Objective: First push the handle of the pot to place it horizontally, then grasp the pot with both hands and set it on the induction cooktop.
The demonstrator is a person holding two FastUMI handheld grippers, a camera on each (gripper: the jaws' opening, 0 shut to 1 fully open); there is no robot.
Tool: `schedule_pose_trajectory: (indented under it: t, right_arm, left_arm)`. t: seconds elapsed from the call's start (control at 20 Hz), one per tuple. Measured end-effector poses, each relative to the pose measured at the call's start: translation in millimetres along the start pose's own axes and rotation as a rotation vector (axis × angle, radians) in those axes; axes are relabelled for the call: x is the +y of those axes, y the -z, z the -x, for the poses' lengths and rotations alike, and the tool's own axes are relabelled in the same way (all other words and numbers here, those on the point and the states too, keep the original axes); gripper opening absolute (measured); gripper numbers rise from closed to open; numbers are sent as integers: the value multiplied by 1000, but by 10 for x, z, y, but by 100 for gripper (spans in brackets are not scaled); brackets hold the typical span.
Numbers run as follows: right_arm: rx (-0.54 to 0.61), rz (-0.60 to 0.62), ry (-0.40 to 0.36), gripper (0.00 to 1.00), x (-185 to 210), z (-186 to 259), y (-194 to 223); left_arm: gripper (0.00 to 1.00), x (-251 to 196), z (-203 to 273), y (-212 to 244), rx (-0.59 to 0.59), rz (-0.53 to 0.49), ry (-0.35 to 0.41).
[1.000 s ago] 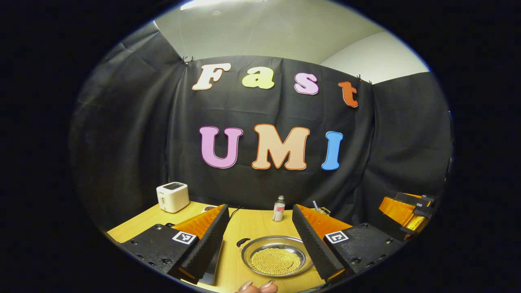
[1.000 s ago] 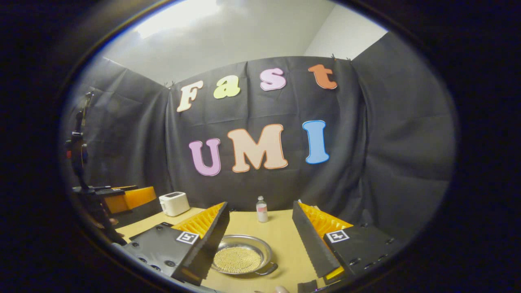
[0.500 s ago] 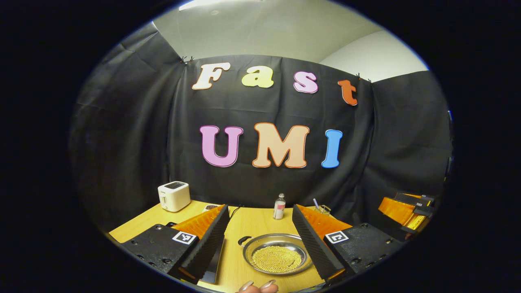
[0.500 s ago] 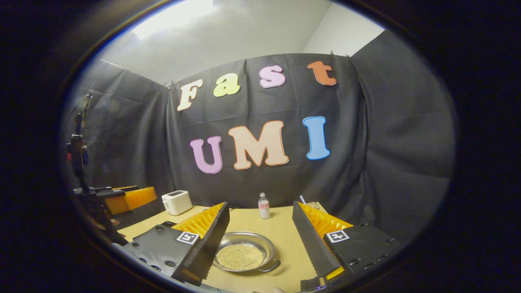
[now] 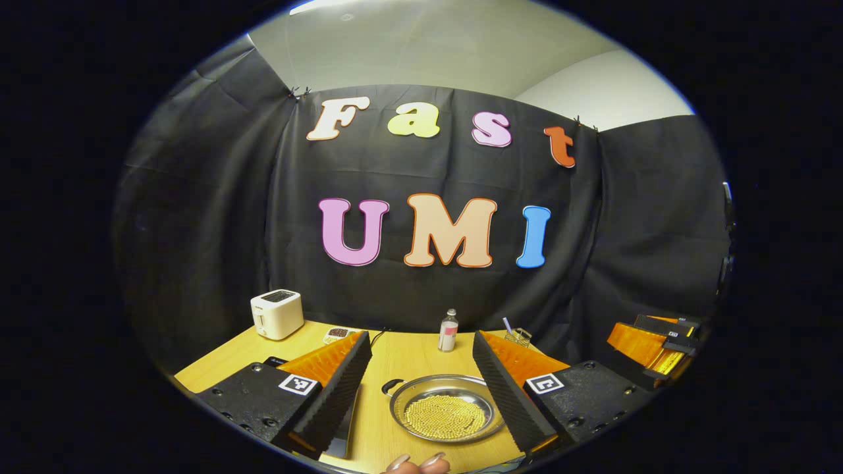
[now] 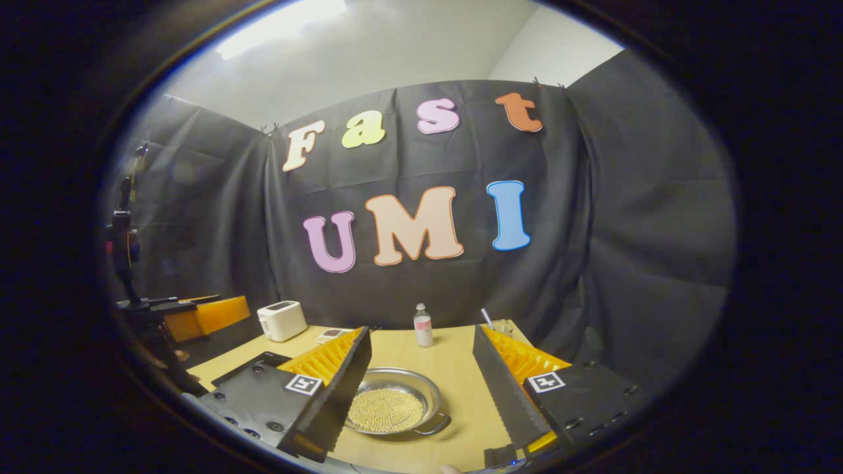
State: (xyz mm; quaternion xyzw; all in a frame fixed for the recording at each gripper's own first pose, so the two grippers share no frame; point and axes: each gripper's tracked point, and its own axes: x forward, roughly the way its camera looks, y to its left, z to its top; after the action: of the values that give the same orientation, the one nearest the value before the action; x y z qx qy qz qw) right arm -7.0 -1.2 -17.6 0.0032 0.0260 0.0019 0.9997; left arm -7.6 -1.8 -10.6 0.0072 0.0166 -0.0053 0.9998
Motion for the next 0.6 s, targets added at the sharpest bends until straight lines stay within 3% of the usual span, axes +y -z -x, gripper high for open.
schedule_pose_trajectory:
  t: [0.4,0.6]
  right_arm:
    - [5,17,-4,89,32,-15,30]
    - [37,25,-10,65,52,-22,121]
  left_arm:
    - [99,20,-1,26,8,3,-2]
    - [99,30,-6,41,12,7,-3]
